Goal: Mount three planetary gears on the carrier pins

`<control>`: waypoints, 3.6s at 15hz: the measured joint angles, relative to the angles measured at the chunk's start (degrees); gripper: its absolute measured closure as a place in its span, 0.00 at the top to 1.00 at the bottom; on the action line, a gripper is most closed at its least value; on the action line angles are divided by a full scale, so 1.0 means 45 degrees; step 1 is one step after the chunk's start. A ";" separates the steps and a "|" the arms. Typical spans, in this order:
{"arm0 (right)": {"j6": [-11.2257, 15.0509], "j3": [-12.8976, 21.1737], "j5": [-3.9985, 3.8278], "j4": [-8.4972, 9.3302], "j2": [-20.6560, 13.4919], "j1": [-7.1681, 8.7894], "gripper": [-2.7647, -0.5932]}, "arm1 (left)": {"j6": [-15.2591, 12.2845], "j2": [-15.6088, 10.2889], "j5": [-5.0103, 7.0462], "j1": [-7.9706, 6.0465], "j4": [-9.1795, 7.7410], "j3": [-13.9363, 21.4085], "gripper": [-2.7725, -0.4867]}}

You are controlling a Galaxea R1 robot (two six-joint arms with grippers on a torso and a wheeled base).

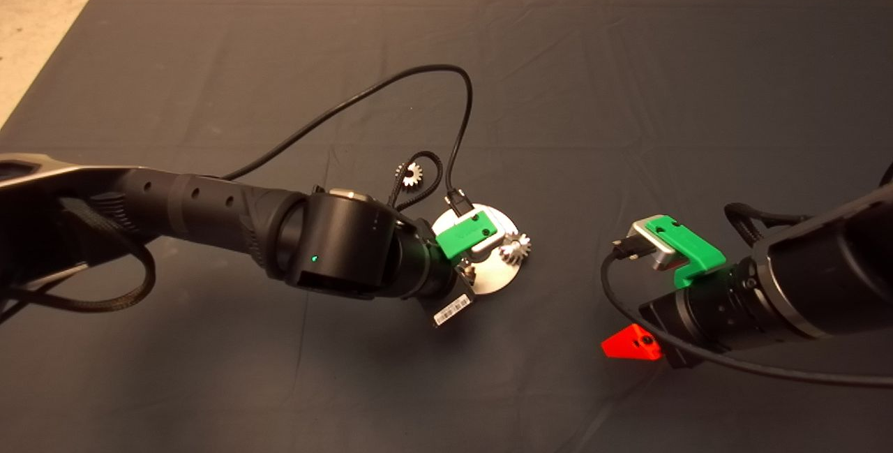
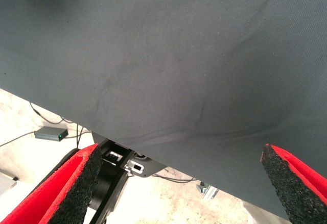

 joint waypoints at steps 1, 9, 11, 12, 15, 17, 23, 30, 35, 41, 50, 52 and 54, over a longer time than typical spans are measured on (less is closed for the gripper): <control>-0.0002 0.0000 0.0000 -0.0001 0.0000 0.0000 0.80 | 0.0043 0.0005 -0.0008 0.0000 0.0000 -0.0011 0.13; -0.0002 0.0000 0.0000 0.0002 0.0000 0.0000 0.80 | 0.0303 0.0005 -0.0344 0.0146 0.0038 -0.0312 0.13; 0.0001 0.0000 0.0000 -0.0001 0.0000 0.0000 0.80 | 0.0385 0.0005 -0.0368 0.0190 0.0098 -0.0312 0.13; -0.0002 0.0000 0.0000 -0.0004 0.0000 0.0000 0.80 | 0.0385 0.0000 -0.0381 0.0200 0.0105 -0.0312 0.13; -0.0002 0.0000 0.0000 0.0002 0.0000 0.0000 0.80 | 0.0414 -0.0016 -0.0481 0.0203 0.0106 -0.0325 0.13; 0.0001 0.0000 -0.0005 0.0002 0.0000 0.0000 0.80 | 0.0423 -0.0024 -0.0582 0.0203 0.0106 -0.0341 0.13; 0.0001 0.0000 -0.0005 -0.0004 0.0000 0.0000 0.80 | 0.0426 -0.0129 -0.0742 0.0228 0.0106 -0.0341 0.13; 0.0001 0.0000 -0.0005 -0.0004 0.0000 0.0075 0.80 | 0.0431 -0.0409 -0.1111 0.0287 0.0152 -0.0293 0.13; 0.0001 -0.0005 0.0000 -0.0004 0.0005 0.0073 0.80 | 0.0433 -0.0433 -0.1105 0.0317 0.0207 -0.0255 0.13; 0.0001 -0.0005 0.0135 0.0002 0.0038 0.0073 0.80 | 0.0433 -0.0813 -0.1056 0.0386 0.0203 0.0074 0.13; 0.0001 -0.0005 0.0233 0.0002 0.0073 0.0074 0.80 | 0.0439 -0.0875 -0.0805 0.0409 0.0195 0.0252 0.13; 0.0001 -0.0005 0.0238 -0.0004 0.0073 0.0076 0.80 | 0.0515 -0.0815 -0.0748 0.0409 0.0195 0.0233 0.13; 0.0001 -0.0005 0.0241 -0.0002 0.0073 0.0073 0.80 | 0.0544 -0.0715 -0.0748 0.0344 0.0122 0.0116 0.13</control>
